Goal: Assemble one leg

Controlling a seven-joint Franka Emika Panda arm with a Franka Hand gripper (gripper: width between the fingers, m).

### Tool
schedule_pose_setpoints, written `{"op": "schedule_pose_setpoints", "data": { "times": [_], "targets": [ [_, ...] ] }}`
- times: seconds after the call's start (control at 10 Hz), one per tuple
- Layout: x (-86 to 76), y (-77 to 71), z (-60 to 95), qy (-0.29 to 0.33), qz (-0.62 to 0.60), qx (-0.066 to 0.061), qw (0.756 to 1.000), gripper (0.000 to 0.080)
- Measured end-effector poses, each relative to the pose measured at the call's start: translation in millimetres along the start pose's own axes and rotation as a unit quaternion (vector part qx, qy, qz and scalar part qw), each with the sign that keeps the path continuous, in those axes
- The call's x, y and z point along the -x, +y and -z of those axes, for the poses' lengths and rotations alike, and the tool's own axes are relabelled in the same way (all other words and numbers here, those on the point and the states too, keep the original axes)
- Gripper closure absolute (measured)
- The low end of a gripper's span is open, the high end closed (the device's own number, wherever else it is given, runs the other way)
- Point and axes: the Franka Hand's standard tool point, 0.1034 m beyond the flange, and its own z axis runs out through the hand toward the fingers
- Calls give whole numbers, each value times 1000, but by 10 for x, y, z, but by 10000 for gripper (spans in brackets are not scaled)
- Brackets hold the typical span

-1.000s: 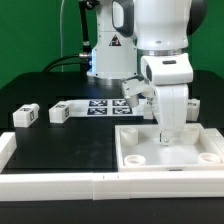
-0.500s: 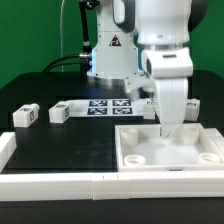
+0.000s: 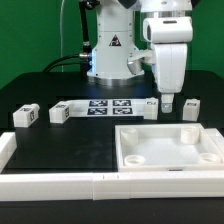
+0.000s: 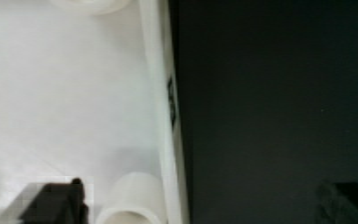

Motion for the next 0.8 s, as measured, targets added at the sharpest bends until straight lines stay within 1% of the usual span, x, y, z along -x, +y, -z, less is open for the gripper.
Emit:
{"op": "schedule_pose_setpoints", "data": {
  "times": [0.1,0.3,0.4,0.5,0.6,0.7,0.8],
  "targets": [
    [-4,1,1,1,-37,0,999,150],
    [-10,-5,-5,3,-151,-2,989,150],
    [11,-8,-15,6,-223,-5,975,150],
    [105,-23,-48,13,-313,-13,950,150],
    [137,-30,-36,21,-401,-11,916,150],
    [112,-64,-29,25,-470,-10,882,150],
    [80,-93,-34,27,-516,-11,856,150]
  ]
}}
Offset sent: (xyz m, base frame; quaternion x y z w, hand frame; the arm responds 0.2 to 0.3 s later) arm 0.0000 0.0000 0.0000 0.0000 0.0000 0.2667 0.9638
